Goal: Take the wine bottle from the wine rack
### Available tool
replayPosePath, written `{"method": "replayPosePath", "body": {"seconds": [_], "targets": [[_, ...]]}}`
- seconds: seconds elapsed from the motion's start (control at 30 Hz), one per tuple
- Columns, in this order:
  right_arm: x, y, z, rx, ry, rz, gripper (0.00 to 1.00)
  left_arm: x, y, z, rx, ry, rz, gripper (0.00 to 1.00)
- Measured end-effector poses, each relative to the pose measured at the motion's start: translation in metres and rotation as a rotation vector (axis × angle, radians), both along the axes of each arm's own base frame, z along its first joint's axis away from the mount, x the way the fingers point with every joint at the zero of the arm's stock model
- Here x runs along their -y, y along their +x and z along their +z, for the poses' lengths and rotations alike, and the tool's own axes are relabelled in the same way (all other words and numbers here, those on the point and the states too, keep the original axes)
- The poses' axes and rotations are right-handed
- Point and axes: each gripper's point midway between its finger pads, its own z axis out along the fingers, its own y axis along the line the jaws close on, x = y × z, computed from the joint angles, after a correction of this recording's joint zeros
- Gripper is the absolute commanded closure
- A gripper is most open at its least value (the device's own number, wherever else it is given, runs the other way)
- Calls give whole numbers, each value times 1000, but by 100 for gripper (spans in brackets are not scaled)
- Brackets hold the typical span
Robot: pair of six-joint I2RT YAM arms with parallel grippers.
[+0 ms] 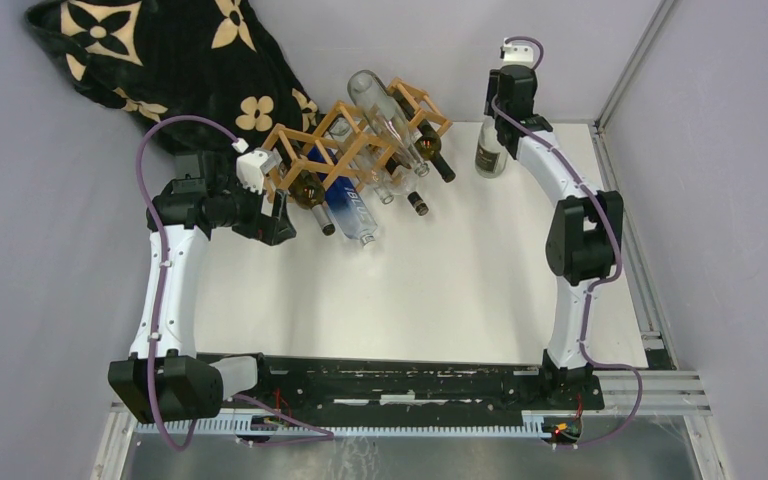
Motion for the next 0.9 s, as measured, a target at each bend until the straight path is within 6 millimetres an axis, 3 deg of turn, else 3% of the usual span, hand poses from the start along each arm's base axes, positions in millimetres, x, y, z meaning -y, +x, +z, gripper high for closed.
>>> {"method": "replayPosePath", "body": {"seconds": [0.37,0.47,0.7,0.9], "targets": [[-17,29,3,86,48,56,99,1,-1,0,-3,-7,-5,0],[-20,34,2,101,54,69,83,2,-1,-1,-7,-10,-7,0],[-26,31,-1,127,69,98,28,2,1,-4,-26,-14,-9,0],[-31,10,7,127,94,117,3,2,-1,-6,-48,-14,-7,0]]}}
